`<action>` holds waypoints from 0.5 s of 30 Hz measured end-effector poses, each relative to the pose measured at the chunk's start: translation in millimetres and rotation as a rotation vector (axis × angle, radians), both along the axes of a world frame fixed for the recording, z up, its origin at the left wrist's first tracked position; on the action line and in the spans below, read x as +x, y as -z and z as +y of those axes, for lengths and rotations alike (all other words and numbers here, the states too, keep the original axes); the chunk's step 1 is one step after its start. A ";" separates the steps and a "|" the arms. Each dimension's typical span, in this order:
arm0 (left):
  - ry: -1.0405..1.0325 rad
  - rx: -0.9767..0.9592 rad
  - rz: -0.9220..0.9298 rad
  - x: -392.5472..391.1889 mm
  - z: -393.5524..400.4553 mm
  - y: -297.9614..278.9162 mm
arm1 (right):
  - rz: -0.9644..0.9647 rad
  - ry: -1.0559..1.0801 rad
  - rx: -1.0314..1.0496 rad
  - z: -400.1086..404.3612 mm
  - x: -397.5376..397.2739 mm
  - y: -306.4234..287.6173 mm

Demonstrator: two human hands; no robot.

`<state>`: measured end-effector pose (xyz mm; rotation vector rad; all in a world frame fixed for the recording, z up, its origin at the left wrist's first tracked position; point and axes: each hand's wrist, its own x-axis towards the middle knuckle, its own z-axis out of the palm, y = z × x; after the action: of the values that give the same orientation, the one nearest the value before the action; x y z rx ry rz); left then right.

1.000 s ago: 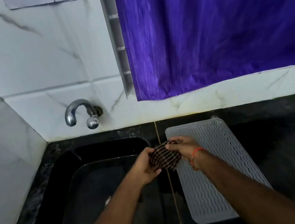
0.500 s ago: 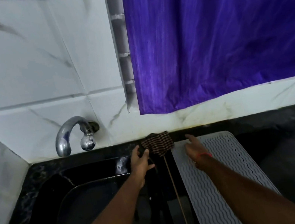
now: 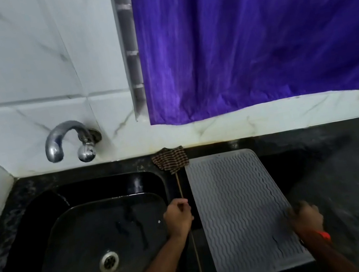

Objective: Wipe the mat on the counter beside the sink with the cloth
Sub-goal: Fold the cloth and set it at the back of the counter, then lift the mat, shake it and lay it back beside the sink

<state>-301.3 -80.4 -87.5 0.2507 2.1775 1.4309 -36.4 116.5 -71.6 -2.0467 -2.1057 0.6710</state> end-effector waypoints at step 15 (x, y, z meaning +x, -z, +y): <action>0.250 -0.731 0.240 139.3 -48.9 -2.0 | -0.047 -0.250 -0.289 5.0 68.0 -13.8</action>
<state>-161.9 -129.3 -85.5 0.4159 2.5857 0.4305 31.7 121.5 -57.7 -1.9618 -2.4425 1.0270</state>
